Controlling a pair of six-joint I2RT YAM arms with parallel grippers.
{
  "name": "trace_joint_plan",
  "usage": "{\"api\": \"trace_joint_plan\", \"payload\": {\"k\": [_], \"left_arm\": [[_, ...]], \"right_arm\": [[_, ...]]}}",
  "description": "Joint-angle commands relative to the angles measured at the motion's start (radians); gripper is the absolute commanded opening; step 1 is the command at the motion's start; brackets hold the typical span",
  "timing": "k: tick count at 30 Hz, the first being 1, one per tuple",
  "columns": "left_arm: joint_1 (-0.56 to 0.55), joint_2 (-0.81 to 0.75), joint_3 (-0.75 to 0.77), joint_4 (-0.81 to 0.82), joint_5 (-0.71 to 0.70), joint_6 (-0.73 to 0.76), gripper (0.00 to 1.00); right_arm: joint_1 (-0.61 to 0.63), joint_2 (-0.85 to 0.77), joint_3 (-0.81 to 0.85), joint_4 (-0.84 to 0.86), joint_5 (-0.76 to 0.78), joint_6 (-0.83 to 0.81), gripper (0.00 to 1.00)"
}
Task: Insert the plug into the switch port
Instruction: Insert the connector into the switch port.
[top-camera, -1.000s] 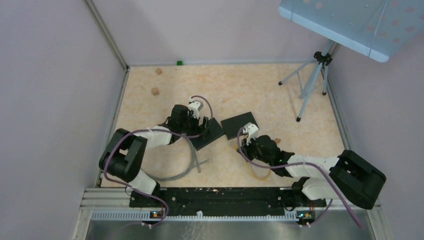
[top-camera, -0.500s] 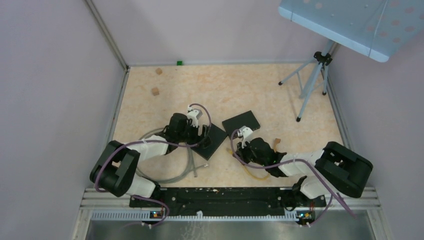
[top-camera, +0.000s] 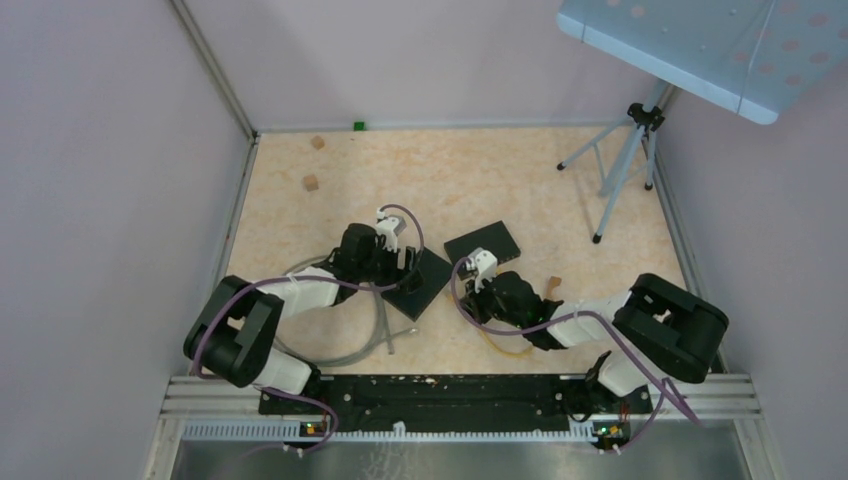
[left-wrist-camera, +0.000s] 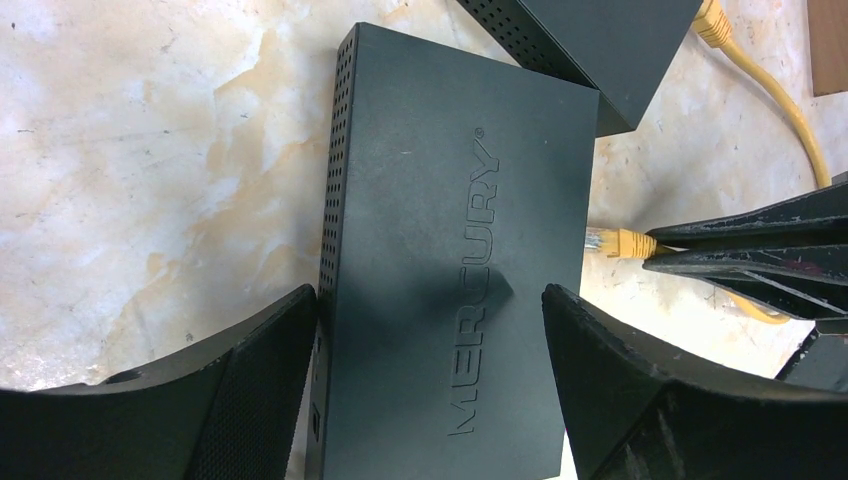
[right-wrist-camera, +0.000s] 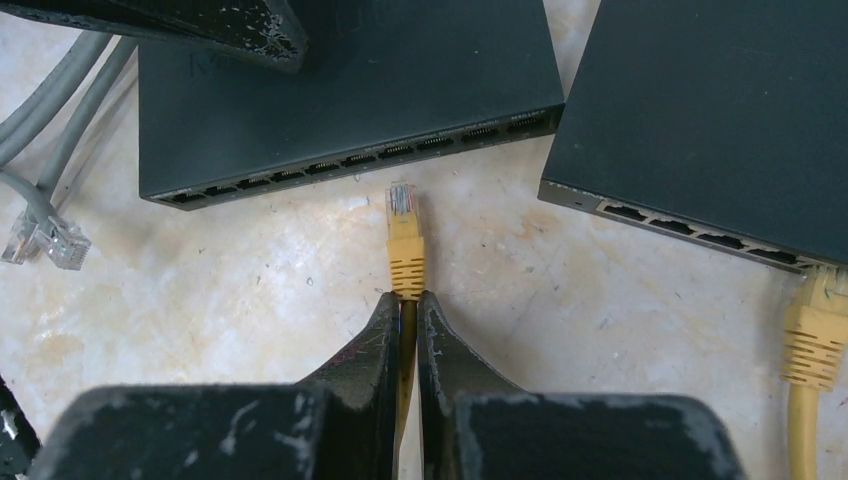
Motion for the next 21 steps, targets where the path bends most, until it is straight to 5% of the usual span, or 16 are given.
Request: {"api": "trace_joint_plan", "payload": {"k": [1, 21], "left_arm": [[-0.009, 0.028, -0.003, -0.020, 0.050, -0.032, 0.87], [-0.024, 0.041, -0.014, -0.011, 0.057, -0.048, 0.86]], "right_arm": [[0.013, 0.021, 0.023, 0.111, 0.010, -0.027, 0.00], [0.013, 0.043, 0.045, 0.156, 0.017, -0.049, 0.00]]}}
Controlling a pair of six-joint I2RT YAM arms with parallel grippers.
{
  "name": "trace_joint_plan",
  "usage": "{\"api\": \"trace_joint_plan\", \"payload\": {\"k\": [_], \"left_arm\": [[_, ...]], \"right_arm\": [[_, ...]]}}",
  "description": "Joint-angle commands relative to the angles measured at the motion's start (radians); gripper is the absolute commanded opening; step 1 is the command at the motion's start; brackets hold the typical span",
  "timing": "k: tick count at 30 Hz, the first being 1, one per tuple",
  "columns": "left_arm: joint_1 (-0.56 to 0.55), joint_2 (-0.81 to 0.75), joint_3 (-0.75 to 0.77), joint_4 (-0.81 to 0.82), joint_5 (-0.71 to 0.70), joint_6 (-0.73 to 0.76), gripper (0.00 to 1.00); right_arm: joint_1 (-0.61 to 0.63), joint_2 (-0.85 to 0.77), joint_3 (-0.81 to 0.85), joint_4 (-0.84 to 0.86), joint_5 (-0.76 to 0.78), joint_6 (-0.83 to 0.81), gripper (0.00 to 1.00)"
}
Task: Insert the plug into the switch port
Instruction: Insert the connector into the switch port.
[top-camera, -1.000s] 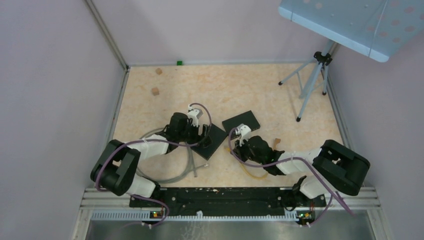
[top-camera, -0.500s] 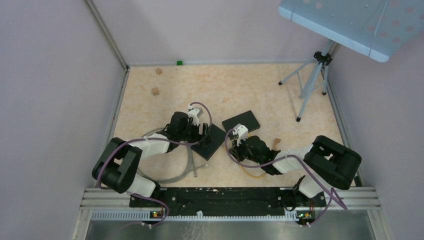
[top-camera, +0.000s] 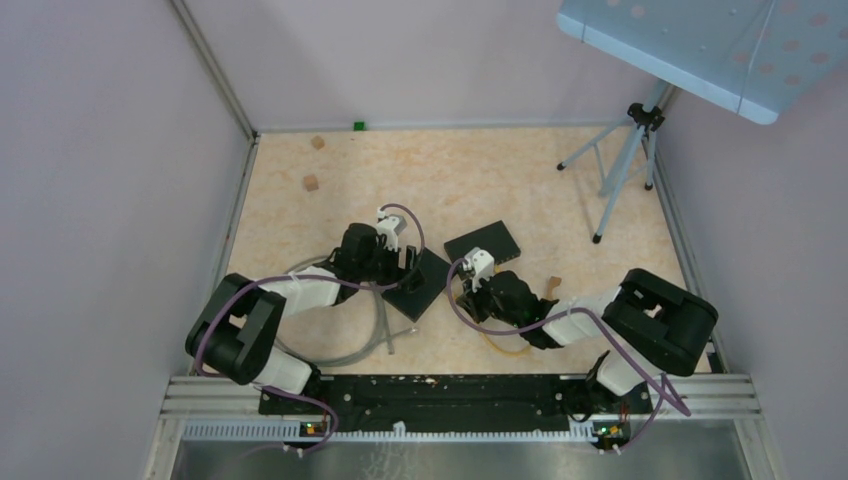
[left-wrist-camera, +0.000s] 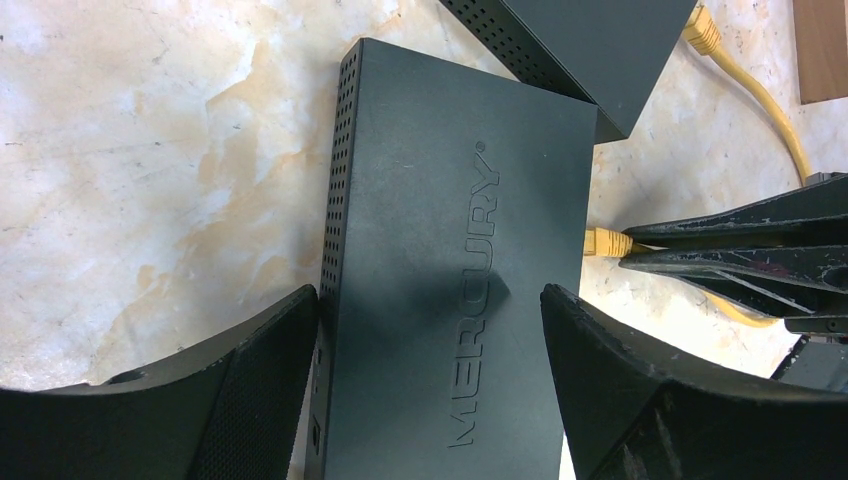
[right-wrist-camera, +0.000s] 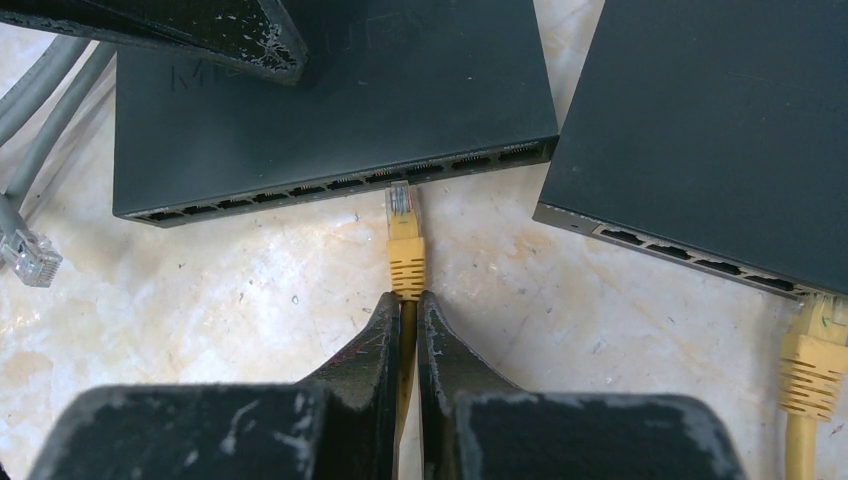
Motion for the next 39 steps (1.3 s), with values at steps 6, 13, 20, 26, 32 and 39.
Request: {"api": "trace_joint_plan", "payload": {"k": [6, 13, 20, 26, 32, 39], "left_arm": [[-0.023, 0.027, -0.012, -0.042, 0.038, -0.039, 0.86], [-0.023, 0.032, -0.003, -0.041, 0.034, -0.056, 0.86], [-0.022, 0.034, 0.001, -0.041, 0.045, -0.058, 0.86], [-0.022, 0.027, -0.008, -0.038, 0.044, -0.065, 0.86], [-0.024, 0.028, -0.012, -0.037, 0.055, -0.072, 0.86], [-0.024, 0.023, -0.018, -0.041, 0.053, -0.073, 0.86]], "right_arm": [[0.010, -0.050, 0.023, 0.095, -0.013, 0.000, 0.00], [0.010, -0.056, 0.031, 0.076, -0.020, 0.000, 0.00], [0.010, -0.035, 0.043, 0.073, 0.000, 0.000, 0.00], [0.014, -0.003, 0.065, 0.076, -0.002, -0.015, 0.00], [0.022, 0.001, 0.088, 0.068, 0.007, -0.022, 0.00], [0.044, -0.024, 0.100, 0.055, 0.036, -0.038, 0.00]]}}
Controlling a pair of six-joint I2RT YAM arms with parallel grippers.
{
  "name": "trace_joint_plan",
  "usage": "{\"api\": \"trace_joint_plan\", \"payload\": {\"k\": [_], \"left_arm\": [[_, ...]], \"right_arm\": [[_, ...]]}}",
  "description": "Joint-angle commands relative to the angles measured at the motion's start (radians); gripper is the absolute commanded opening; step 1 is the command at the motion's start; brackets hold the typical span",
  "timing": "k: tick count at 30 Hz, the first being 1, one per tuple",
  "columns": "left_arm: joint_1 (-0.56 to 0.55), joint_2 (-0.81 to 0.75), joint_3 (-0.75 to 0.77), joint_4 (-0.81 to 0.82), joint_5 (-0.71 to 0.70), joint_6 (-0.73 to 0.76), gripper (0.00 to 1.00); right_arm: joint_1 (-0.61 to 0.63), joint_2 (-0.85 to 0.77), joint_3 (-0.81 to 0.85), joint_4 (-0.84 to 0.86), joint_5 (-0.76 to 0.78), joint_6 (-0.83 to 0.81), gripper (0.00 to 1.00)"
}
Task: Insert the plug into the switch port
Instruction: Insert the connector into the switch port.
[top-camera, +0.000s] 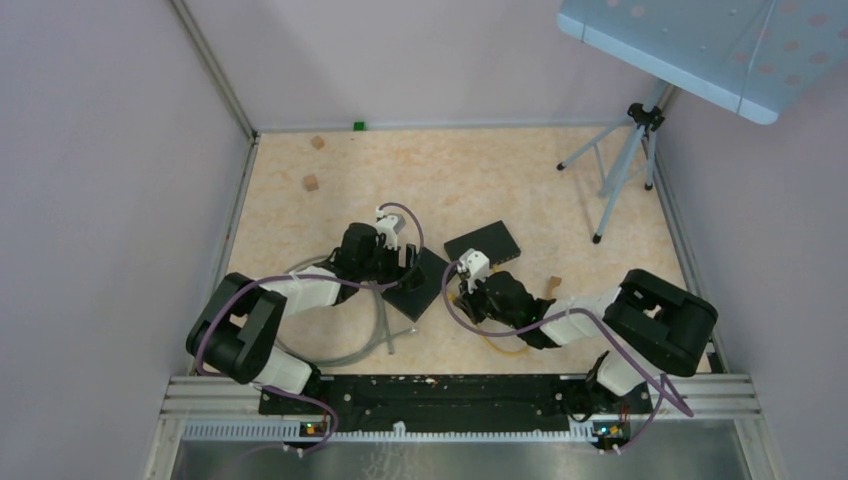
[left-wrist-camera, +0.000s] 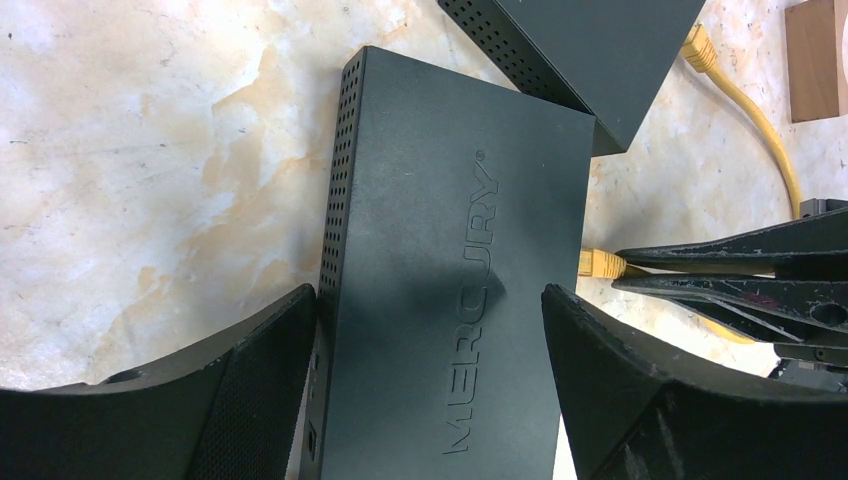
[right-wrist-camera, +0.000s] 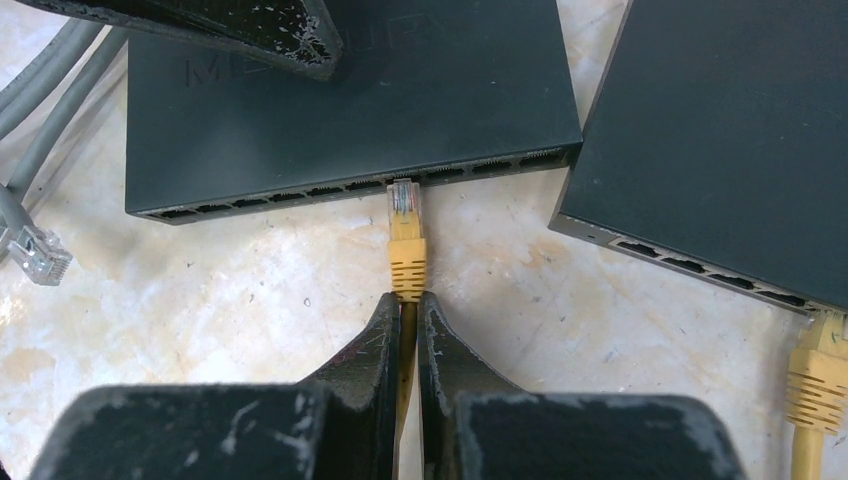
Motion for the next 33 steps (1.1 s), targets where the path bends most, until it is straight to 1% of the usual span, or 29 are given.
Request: {"api": "trace_joint_plan", "payload": {"k": [1, 16, 24, 33], "left_arm": [[-0.022, 0.018, -0.020, -0.055, 0.061, -0.037, 0.86], [-0.023, 0.028, -0.020, -0.047, 0.067, -0.043, 0.86], [-0.022, 0.032, -0.025, -0.041, 0.078, -0.050, 0.86], [-0.034, 0.034, -0.052, -0.034, 0.089, -0.056, 0.86]], "right_arm": [[0.023, -0.028, 0.074, 0.093, 0.026, -0.020, 0.00], [0.027, -0.076, 0.070, 0.074, 0.085, -0.033, 0.00], [0.026, -0.033, 0.074, 0.091, 0.097, -0.040, 0.00], [0.026, 0.040, 0.075, 0.167, 0.108, -0.063, 0.00]]}}
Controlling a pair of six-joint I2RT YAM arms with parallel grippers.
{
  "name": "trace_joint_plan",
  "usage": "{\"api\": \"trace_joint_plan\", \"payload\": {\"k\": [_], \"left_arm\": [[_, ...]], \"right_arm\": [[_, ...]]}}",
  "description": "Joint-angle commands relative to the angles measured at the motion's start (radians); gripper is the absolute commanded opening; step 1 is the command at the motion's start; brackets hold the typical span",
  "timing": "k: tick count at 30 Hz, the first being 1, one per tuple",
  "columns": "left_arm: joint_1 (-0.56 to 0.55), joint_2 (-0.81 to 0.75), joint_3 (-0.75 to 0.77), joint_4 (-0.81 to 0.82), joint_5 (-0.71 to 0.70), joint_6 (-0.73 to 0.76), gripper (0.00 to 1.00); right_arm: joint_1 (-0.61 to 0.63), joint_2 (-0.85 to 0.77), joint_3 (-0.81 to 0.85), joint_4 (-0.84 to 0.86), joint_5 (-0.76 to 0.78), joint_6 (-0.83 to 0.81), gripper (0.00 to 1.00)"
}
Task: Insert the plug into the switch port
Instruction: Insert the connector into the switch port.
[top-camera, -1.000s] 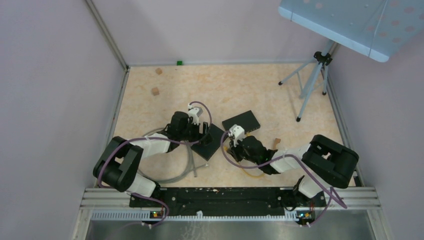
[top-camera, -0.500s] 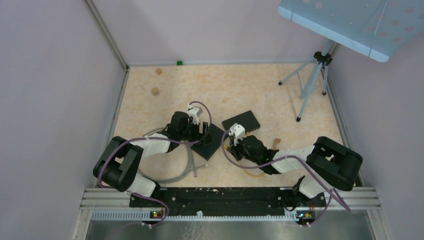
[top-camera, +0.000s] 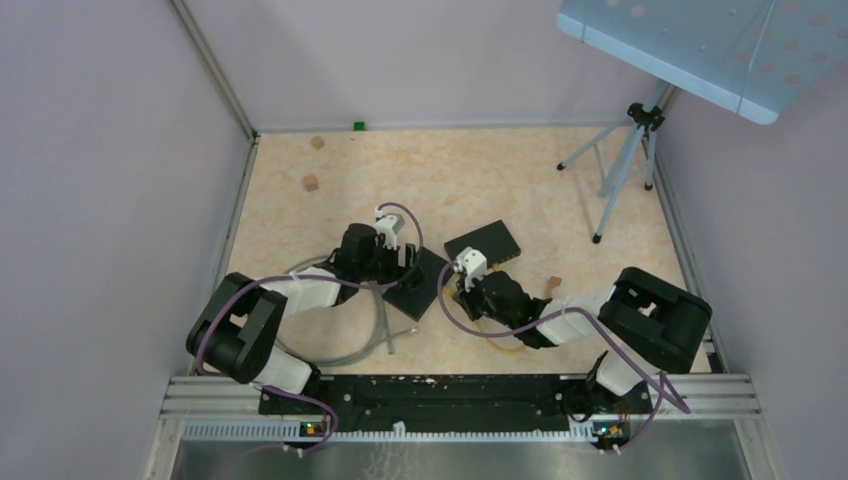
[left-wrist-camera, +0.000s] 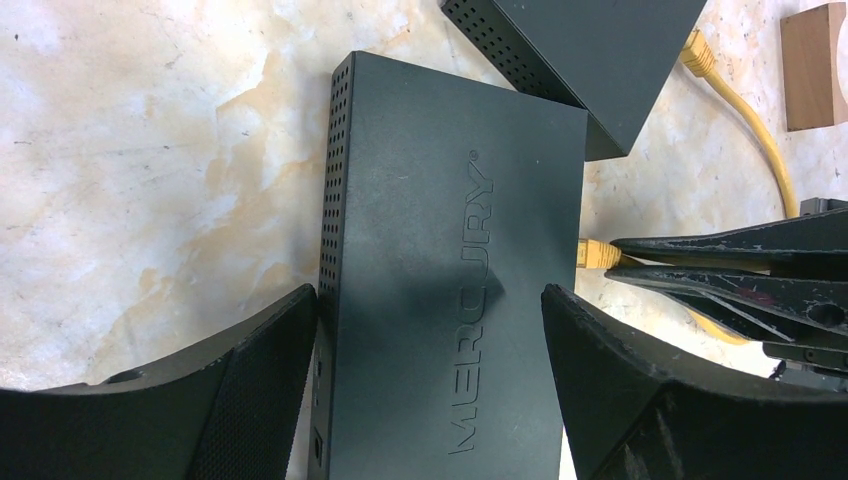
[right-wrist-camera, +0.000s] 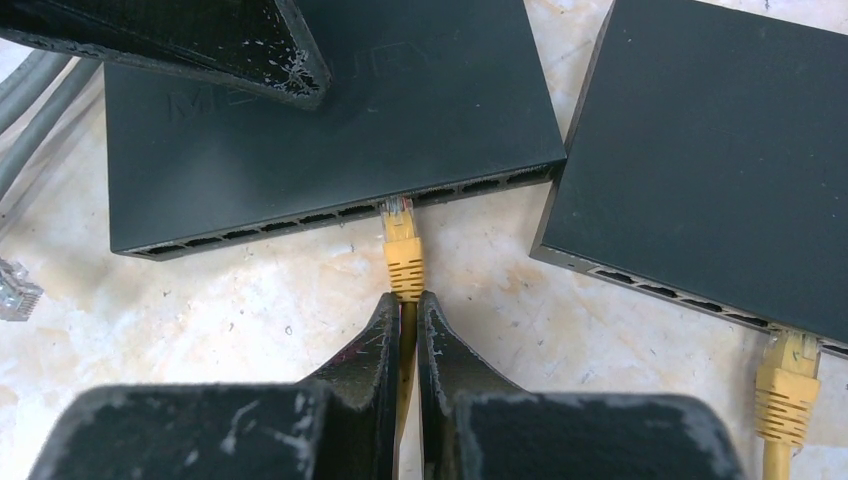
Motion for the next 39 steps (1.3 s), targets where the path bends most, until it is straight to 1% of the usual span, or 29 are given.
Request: {"api": "trace_joint_plan", "payload": {"k": [1, 10, 14, 16, 20, 25, 27, 30, 35, 39], "left_arm": [[-0.035, 0.034, -0.052, -0.044, 0.093, -0.041, 0.86], [-0.040, 0.049, -0.043, -0.050, 0.142, 0.019, 0.86], [-0.055, 0.068, -0.027, -0.054, 0.181, 0.049, 0.83], [-0.072, 0.087, -0.015, -0.060, 0.190, 0.066, 0.82], [-0.109, 0.110, 0.005, -0.063, 0.207, 0.095, 0.82], [-0.131, 0.107, 0.004, -0.036, 0.241, 0.127, 0.83], [-0.139, 0.107, 0.003, -0.027, 0.262, 0.140, 0.82], [-0.153, 0.111, 0.008, -0.018, 0.301, 0.161, 0.79], [-0.176, 0.142, 0.021, 0.008, 0.377, 0.158, 0.77], [-0.205, 0.168, 0.023, 0.025, 0.412, 0.146, 0.77]], "right_arm": [[0.007, 0.030, 0.058, 0.161, 0.030, -0.031, 0.00], [0.006, 0.073, 0.034, 0.246, 0.006, -0.186, 0.00], [0.003, 0.082, 0.029, 0.302, -0.009, -0.233, 0.00], [-0.003, 0.082, 0.038, 0.318, -0.049, -0.267, 0.00], [-0.031, 0.070, 0.063, 0.312, -0.181, -0.331, 0.00], [-0.103, 0.060, 0.087, 0.296, -0.330, -0.368, 0.00], [-0.124, 0.066, 0.099, 0.301, -0.373, -0.387, 0.00], [-0.131, 0.078, 0.132, 0.283, -0.394, -0.427, 0.00], [-0.132, 0.111, 0.207, 0.291, -0.403, -0.415, 0.00], [-0.131, 0.124, 0.245, 0.362, -0.346, -0.333, 0.00]]}}
